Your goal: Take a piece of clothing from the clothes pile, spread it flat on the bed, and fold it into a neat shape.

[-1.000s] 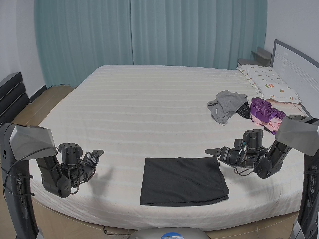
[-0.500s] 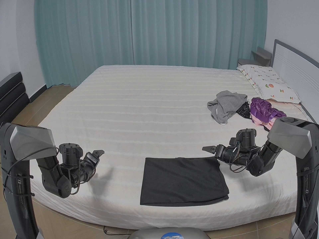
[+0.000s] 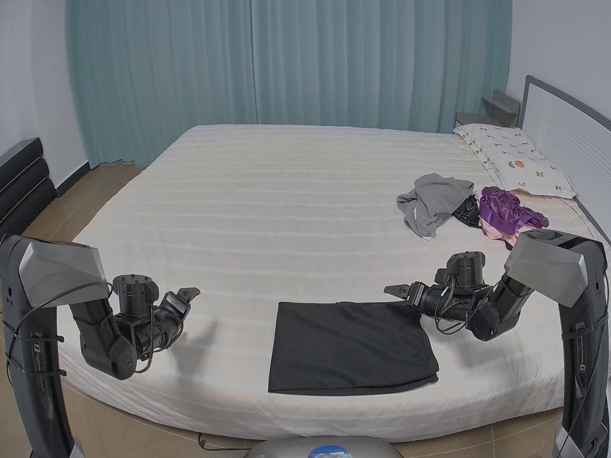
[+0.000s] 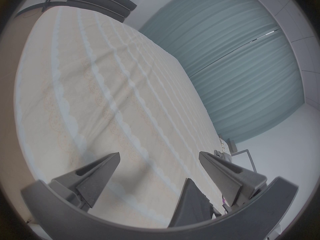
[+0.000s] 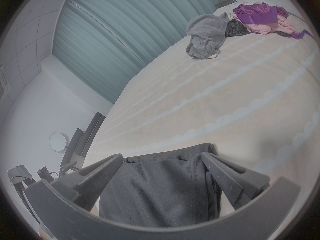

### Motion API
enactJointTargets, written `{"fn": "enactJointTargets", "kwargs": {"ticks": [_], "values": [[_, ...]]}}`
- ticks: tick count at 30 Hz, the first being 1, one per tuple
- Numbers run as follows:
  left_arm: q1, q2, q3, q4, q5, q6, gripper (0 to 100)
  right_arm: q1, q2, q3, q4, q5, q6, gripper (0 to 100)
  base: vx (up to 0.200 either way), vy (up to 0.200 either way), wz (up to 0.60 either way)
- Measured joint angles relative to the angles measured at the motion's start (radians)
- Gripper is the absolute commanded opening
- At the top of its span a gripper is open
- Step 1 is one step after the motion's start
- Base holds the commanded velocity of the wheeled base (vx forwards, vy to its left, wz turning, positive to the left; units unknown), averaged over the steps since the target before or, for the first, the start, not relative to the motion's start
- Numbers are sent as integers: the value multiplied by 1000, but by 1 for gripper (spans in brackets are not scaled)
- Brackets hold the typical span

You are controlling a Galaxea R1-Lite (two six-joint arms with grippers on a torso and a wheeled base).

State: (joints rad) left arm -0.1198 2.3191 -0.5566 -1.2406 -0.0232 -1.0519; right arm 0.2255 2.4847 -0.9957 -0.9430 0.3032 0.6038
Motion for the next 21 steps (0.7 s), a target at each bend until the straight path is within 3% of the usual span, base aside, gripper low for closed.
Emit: {"fn": "enactJointTargets", "kwargs": {"ticks": [14, 15, 21], "values": [[0, 2, 0, 0, 0, 12, 100, 0, 29, -24, 0, -19, 0, 100, 0, 0, 0], [0, 2, 0, 0, 0, 12, 100, 1, 30, -25, 0, -19, 1, 0, 0, 0, 0], [0, 2, 0, 0, 0, 13, 100, 1, 34, -26, 2, -20, 1, 0, 0, 0, 0]]}}
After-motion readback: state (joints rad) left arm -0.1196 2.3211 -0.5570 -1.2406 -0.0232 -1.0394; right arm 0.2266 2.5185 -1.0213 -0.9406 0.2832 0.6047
